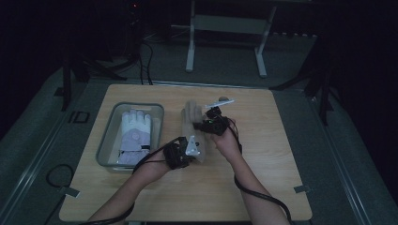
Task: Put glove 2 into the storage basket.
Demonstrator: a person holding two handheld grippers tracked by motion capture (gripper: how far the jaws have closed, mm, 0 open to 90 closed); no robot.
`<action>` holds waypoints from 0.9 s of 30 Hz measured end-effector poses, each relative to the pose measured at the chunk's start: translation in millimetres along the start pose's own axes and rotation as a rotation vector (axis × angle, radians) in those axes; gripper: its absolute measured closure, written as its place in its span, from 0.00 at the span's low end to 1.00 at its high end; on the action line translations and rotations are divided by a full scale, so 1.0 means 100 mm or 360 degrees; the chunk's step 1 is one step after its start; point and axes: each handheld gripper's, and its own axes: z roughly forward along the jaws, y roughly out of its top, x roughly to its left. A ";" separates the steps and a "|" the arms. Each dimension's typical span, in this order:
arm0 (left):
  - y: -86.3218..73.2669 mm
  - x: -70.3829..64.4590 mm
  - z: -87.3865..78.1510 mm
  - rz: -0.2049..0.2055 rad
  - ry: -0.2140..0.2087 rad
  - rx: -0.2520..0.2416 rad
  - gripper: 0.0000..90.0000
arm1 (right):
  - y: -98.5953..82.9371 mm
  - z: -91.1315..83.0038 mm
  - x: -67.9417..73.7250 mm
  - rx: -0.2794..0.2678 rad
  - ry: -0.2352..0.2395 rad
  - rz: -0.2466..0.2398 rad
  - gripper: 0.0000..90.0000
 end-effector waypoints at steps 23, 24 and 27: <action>-0.46 0.29 -0.68 -0.0122 0.0089 0.0088 0.90 | 0.58 0.34 0.72 -0.0026 0.0120 -0.0131 0.82; -0.48 0.30 -0.70 -0.0126 0.0093 0.0090 0.90 | 0.59 0.37 0.75 -0.0023 0.0127 -0.0136 0.82; -0.57 0.32 -0.74 -0.0149 0.0102 0.0106 0.90 | 0.64 0.45 0.84 -0.0014 0.0141 -0.0164 0.82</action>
